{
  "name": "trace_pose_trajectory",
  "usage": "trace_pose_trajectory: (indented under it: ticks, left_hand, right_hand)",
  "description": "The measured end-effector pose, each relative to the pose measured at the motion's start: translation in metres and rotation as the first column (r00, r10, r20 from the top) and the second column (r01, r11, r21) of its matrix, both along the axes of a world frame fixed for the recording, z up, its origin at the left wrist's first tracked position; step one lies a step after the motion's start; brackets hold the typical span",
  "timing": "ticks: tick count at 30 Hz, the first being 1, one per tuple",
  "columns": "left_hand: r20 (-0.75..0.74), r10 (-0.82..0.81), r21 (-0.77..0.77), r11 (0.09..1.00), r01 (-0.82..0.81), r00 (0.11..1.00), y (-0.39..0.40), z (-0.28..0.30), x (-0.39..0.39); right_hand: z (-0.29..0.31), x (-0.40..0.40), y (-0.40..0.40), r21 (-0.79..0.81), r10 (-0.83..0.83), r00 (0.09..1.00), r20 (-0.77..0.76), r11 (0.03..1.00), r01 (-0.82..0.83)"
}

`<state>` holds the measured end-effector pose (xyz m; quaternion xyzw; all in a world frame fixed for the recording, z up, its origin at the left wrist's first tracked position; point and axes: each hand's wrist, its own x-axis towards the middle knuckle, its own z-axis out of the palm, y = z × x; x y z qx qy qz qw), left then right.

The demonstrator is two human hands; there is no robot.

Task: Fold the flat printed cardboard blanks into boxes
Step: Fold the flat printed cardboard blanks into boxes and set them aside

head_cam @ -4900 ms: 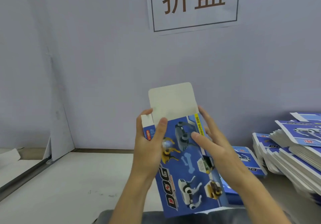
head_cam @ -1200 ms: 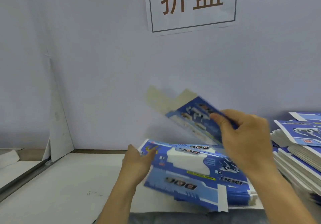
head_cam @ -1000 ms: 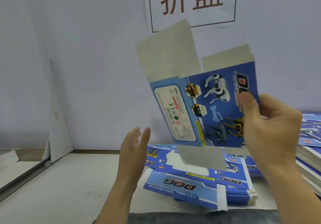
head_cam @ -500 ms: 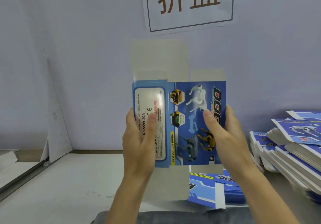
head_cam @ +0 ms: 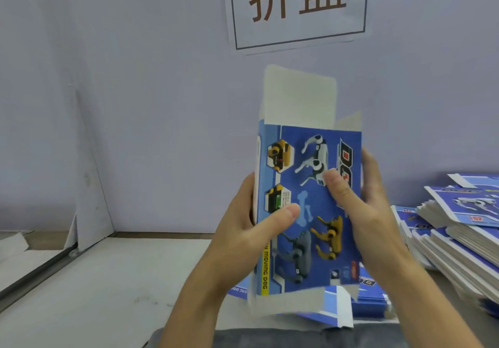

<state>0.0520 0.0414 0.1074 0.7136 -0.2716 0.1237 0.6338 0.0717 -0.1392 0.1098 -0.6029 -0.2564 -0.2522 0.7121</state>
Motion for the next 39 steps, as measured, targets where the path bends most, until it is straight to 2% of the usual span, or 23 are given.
trace_pose_trajectory:
  ticks: [2,4,6,8,10,12,16,20,23,27,30,33,39]
  left_hand:
    - [-0.055,-0.055,-0.013,0.998,0.054,0.997,0.001,-0.001,-0.001]
    - [-0.034,-0.029,-0.043,0.999,0.028,0.999,0.001,0.000,0.002]
    - [0.032,0.064,-0.076,0.995,-0.061,0.997,-0.001,0.005,0.002]
    - [0.073,0.190,-0.197,0.965,-0.172,0.979,-0.003,0.010,0.001]
    - [0.093,0.358,-0.310,0.897,-0.315,0.929,-0.001,0.015,0.002]
    - [0.141,0.465,-0.301,0.861,-0.410,0.874,0.006,0.017,0.002]
    - [0.273,0.403,-0.194,0.913,-0.360,0.873,0.004,0.014,0.000]
    - [0.323,0.326,-0.130,0.945,-0.299,0.889,-0.004,0.015,-0.002]
    - [0.268,0.276,-0.135,0.959,-0.248,0.923,0.000,0.018,-0.003]
    - [0.201,0.290,-0.141,0.954,-0.265,0.936,-0.003,0.019,-0.003]
    - [0.162,0.308,-0.226,0.936,-0.269,0.938,-0.008,0.018,-0.005]
    - [0.129,0.394,-0.335,0.881,-0.334,0.910,-0.012,0.021,-0.007]
    - [0.075,0.356,-0.323,0.892,-0.315,0.931,-0.006,0.024,-0.009]
  right_hand:
    - [0.004,-0.002,-0.005,-0.012,-0.002,0.999,0.041,1.000,0.003]
    - [0.005,-0.004,-0.006,-0.041,-0.052,0.996,0.072,0.998,0.055]
    - [0.005,-0.006,0.002,-0.067,-0.054,0.995,0.082,0.996,0.059]
    - [0.002,-0.009,0.016,-0.103,0.031,0.996,0.078,0.994,-0.023]
    - [-0.001,-0.011,0.028,-0.125,0.098,0.993,0.061,0.988,-0.090]
    - [-0.001,-0.011,0.033,-0.147,0.133,0.990,0.047,0.981,-0.125]
    - [0.000,-0.006,0.026,-0.148,0.024,0.999,-0.032,0.989,-0.028]
    - [0.003,-0.006,0.025,-0.098,0.044,0.999,0.020,0.994,-0.042]
    - [0.003,-0.004,0.027,-0.056,0.066,0.998,0.014,0.996,-0.065]
    - [0.006,-0.009,0.027,-0.008,0.132,0.991,-0.017,0.991,-0.132]
    - [0.010,-0.016,0.027,-0.002,0.071,0.997,-0.042,0.997,-0.071]
    - [0.015,-0.016,0.029,0.010,0.012,0.998,-0.066,1.000,-0.011]
    - [0.012,-0.011,0.029,0.037,0.023,0.983,-0.182,0.999,-0.016]
